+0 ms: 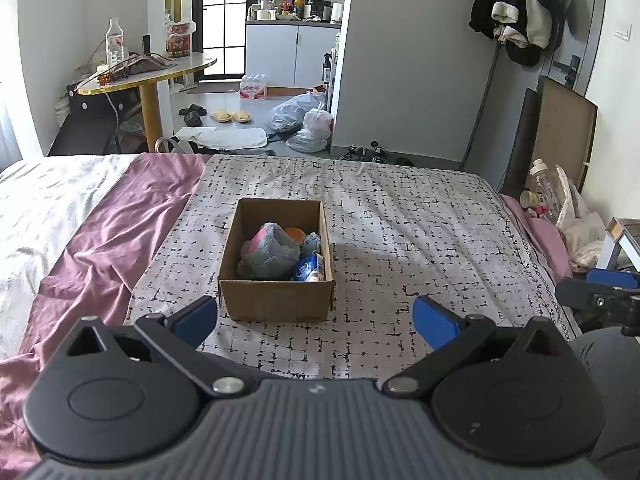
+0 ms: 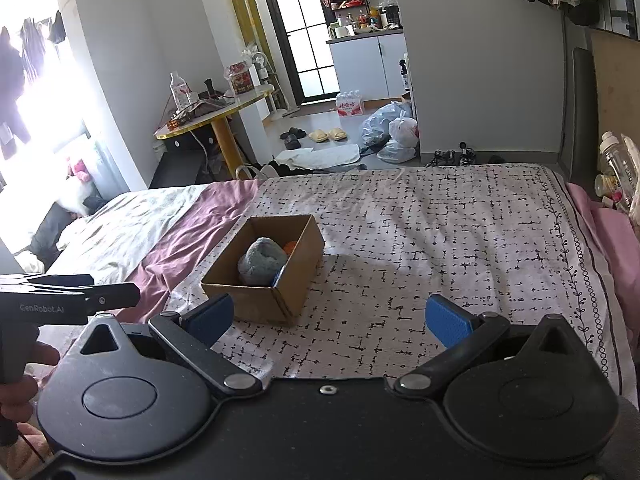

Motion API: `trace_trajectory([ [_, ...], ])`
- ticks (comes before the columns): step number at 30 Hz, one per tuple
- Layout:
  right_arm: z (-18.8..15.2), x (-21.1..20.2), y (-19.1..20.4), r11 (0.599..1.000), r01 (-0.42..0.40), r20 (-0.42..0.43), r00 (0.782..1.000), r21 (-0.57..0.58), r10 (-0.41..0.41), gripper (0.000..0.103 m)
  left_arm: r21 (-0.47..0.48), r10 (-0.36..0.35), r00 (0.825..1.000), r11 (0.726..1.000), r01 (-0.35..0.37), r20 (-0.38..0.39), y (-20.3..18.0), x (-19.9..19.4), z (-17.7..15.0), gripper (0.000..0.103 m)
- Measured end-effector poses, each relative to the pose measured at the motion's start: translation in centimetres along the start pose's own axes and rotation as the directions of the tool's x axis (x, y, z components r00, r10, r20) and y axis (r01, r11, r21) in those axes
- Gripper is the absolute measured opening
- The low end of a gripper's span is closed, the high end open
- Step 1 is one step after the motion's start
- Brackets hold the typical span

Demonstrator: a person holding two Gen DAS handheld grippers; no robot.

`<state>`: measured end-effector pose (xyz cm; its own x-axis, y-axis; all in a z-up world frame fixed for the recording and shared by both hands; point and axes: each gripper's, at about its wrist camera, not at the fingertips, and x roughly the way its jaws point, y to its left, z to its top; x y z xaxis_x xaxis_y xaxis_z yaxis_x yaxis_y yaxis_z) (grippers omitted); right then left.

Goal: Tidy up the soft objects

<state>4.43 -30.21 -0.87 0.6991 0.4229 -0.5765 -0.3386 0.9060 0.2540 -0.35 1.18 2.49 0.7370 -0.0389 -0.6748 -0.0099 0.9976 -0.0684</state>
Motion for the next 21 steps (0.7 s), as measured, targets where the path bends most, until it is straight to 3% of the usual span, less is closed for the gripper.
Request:
trace_trajectory([
  [21, -0.11, -0.13, -0.2, 1.0, 0.008, 0.002, 1.0, 0.003, -0.008, 0.103, 0.021, 0.007, 1.0, 1.0, -0.007, 0.011, -0.39, -0.25, 0.4, 0.103],
])
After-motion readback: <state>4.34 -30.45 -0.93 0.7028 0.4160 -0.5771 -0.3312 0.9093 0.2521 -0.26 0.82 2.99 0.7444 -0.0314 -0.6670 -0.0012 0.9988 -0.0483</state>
